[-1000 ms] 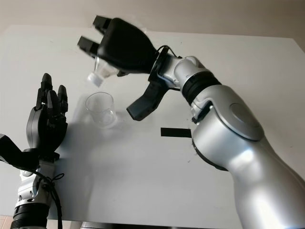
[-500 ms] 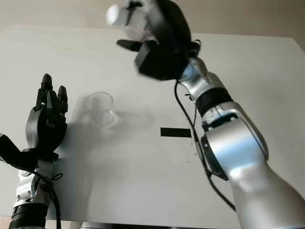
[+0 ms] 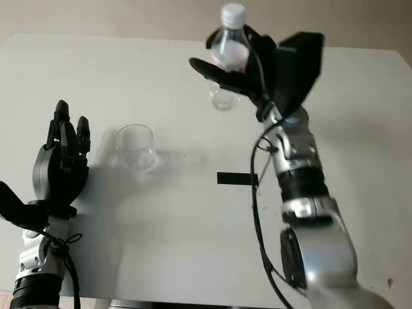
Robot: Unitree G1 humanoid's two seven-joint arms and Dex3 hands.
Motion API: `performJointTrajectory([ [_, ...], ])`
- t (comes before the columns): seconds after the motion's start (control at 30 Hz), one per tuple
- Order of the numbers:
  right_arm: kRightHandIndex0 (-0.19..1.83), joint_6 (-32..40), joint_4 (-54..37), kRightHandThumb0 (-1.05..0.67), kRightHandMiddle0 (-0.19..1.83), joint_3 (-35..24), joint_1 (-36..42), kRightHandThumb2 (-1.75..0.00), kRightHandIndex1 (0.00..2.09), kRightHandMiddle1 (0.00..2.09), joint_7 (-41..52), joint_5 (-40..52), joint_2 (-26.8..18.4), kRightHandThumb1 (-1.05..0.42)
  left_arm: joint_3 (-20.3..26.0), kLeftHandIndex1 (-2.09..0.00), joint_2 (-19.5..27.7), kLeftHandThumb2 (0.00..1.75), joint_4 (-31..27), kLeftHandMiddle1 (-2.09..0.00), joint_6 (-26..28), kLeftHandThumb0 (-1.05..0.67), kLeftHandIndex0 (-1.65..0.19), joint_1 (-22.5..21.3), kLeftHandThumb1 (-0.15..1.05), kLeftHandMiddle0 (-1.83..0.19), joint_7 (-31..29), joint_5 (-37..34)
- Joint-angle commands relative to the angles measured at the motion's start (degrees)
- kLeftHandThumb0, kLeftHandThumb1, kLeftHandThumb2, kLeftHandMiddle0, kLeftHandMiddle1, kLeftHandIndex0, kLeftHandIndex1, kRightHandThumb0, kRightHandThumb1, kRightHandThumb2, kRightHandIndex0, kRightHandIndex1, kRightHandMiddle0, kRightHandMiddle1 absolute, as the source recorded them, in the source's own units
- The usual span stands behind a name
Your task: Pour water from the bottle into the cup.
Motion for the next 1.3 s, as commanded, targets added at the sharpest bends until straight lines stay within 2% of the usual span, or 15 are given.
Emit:
performJointTrajectory([
  [0.0,1.21,2.77,-6.0,-0.22,0.84,-0.76,1.97,-0.26,2.09,2.09,-0.36,1.16,0.4,-1.05,-0.12,0.0,0.23,0.5,0.79,-0.04,-0.18,-0.75,0.19,0.52,1.05,0.19,-0.41,0.38],
  [0.27,1.23,5.84,-14.3,-0.21,0.85,-0.93,9.12,-0.3,2.09,2.09,0.29,0.7,-0.03,-1.05,0.56,0.0,0.75,0.55,0.58,-0.01,-1.56,-0.73,0.19,1.69,1.05,0.19,-2.09,-0.09],
  [0.67,1.28,12.32,-20.34,-0.19,0.83,-1.09,14.93,-0.31,2.09,2.09,0.83,0.16,-1.19,-1.05,0.64,0.0,0.75,0.57,0.49,-0.01,-1.72,-0.72,0.19,2.06,1.05,0.19,-2.66,-0.13],
  [1.27,1.22,15.14,-20.2,-0.23,0.81,-1.18,20.19,-0.27,2.09,2.09,0.69,-2.0,-1.43,-1.05,0.76,0.0,1.65,0.54,-0.95,-0.01,-0.46,-0.75,0.19,2.12,1.05,0.19,-2.5,-0.44],
])
